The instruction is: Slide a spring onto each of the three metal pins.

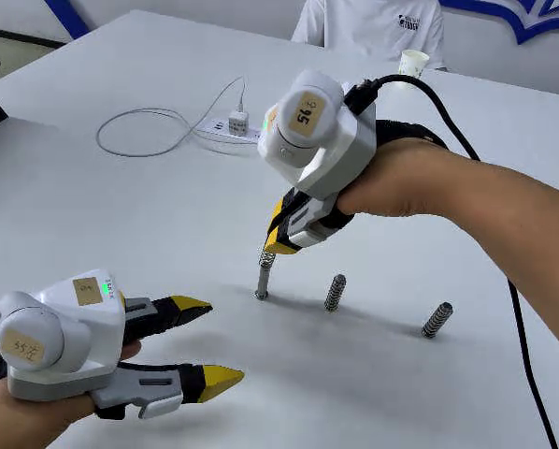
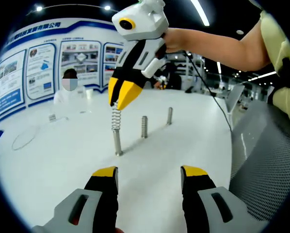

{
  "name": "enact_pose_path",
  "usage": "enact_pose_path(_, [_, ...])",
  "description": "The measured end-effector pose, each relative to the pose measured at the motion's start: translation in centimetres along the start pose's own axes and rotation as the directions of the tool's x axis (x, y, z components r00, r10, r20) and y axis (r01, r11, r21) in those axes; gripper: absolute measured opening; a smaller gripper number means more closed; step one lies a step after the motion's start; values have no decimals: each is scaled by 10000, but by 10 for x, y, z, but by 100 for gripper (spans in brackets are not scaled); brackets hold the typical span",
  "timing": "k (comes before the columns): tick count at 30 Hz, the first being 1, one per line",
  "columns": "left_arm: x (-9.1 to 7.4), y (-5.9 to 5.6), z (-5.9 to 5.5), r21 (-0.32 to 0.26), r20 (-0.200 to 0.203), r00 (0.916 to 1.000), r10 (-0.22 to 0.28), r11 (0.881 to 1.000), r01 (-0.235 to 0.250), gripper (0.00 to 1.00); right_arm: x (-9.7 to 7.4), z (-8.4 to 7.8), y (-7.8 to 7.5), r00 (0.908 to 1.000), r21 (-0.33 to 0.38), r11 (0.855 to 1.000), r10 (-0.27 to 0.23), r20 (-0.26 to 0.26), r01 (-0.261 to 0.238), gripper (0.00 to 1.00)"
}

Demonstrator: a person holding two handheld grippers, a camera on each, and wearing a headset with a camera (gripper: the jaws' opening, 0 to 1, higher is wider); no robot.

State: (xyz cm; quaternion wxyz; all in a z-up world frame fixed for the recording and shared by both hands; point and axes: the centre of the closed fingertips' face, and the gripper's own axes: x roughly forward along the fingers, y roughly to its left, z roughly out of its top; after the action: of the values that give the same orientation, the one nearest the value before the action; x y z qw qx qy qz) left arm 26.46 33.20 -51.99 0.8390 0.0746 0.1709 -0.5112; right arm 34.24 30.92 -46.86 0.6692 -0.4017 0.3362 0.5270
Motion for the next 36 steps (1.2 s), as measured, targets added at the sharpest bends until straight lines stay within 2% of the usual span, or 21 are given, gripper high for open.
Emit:
enact_pose_path(8, [0, 2, -2, -41, -19, 10000, -1, 10000, 1, 53, 6, -1, 0, 9999, 34, 9999, 117, -113, -117, 11])
enact_pose_path(19, [0, 4, -2, -72, -3, 10000, 4, 10000, -4, 53, 23, -9, 2, 9981, 60, 9994, 355, -499, -353, 11])
enact_pose_path(36, [-1, 5, -3, -129, -15, 10000, 52, 9999, -53, 52, 41, -17, 2, 9964, 260, 9989, 420, -736, -402, 11])
